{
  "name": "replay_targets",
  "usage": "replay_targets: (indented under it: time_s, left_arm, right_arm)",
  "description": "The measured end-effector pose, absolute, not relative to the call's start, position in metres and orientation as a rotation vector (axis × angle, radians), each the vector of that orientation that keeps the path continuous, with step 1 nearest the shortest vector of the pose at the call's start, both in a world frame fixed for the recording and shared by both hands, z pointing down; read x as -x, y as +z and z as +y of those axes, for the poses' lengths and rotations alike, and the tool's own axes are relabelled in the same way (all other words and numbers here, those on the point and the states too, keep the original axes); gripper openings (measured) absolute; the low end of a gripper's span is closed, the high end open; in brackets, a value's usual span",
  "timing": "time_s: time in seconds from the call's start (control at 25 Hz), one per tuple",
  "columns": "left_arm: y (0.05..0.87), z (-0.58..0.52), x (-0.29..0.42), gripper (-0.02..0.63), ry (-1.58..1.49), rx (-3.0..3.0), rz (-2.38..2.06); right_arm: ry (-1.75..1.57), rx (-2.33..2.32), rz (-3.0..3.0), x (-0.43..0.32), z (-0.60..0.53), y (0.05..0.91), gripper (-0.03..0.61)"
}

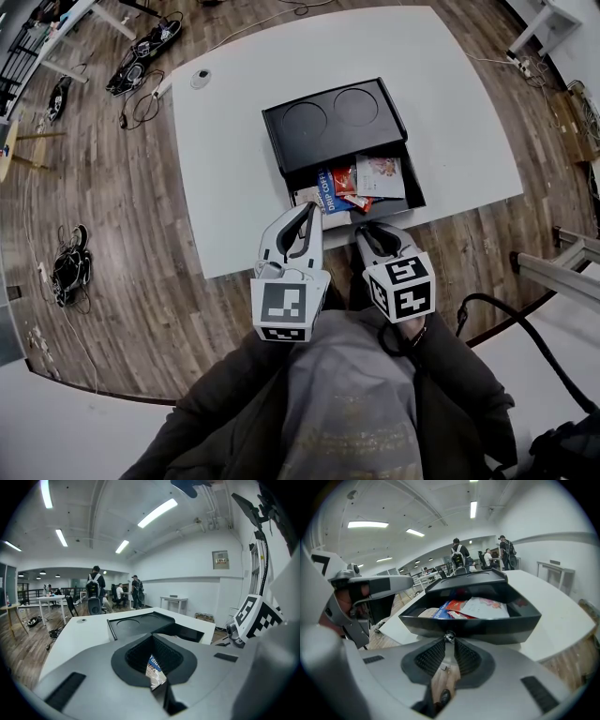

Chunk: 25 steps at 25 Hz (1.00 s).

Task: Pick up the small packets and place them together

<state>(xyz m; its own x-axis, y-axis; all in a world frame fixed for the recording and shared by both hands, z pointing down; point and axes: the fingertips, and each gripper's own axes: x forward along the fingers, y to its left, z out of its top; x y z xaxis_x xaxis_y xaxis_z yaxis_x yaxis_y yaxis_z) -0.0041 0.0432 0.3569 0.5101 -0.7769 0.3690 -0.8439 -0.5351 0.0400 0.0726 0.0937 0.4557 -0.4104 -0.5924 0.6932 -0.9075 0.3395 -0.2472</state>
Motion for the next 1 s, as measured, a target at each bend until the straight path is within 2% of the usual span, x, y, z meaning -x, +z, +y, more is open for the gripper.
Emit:
replay_targets:
  time_s: [0.6, 0.8, 1.0]
  left_arm:
    - [0.363, 0.038, 0.015, 0.003, 0.461, -2.508, -1.396]
    - [0.365, 0.033, 0.019, 0.003, 0.459, -2.498, -1.408]
    - [0.367, 0.031, 0.024, 0.003, 0.447, -2.488, -1.420]
  right_arm:
    - [0.939, -1.253, -2.118, -0.068, 0.094, 0.469, 0.067]
    - [0.955, -1.172, -2.141, -0.064, 0.102, 0.473, 0.136]
    - [0.970, -1.180, -2.104, -0.090, 0.129, 0.472, 0.137]
